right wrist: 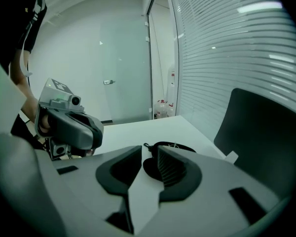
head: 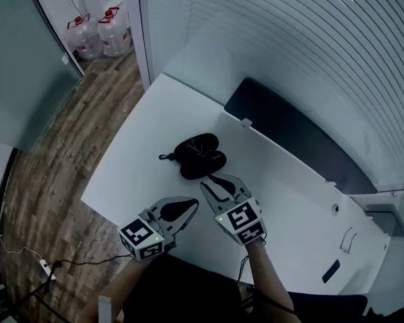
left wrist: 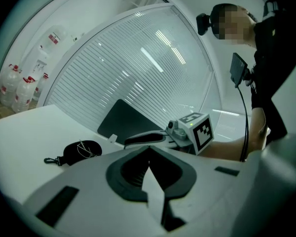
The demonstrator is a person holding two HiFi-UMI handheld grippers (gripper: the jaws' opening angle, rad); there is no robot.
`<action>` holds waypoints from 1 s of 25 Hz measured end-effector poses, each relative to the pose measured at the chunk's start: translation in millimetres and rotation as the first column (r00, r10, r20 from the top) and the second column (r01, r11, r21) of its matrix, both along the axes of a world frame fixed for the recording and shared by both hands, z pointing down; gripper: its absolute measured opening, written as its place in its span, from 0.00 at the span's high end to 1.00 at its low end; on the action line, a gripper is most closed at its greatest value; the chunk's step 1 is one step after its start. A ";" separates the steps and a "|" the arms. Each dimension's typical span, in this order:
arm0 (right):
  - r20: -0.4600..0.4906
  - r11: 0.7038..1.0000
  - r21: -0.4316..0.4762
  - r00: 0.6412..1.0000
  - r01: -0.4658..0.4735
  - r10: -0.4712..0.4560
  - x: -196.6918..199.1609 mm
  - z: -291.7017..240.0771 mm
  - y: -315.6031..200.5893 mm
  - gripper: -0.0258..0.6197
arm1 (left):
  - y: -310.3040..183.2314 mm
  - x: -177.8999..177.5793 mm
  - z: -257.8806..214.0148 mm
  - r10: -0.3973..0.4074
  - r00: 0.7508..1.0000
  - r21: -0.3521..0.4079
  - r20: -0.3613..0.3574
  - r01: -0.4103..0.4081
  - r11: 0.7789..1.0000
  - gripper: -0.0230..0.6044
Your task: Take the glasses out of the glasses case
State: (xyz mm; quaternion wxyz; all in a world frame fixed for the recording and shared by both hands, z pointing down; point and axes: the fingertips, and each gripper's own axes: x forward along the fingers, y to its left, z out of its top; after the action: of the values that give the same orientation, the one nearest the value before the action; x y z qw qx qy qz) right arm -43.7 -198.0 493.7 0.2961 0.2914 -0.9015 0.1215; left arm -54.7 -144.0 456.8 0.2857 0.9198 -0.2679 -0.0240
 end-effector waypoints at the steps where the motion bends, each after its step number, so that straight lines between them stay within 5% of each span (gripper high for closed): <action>1: -0.014 1.000 -0.004 1.000 0.003 -0.003 -0.4 4.0 -1.6 0.81 | -1.5 0.6 3.6 0.003 1.000 -0.007 0.001 -0.003 1.000 0.95; 25: -0.179 0.990 -0.125 0.980 0.063 -0.085 2.1 67.9 -45.5 0.72 | -51.2 13.4 42.3 -0.016 1.000 -0.089 -0.017 0.014 0.996 0.95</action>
State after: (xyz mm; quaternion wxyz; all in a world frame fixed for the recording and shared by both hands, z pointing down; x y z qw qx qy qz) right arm -41.5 -243.5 561.7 0.3993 0.2496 -0.8716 0.1361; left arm -41.4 -195.2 499.1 0.3286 0.9038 -0.2732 -0.0223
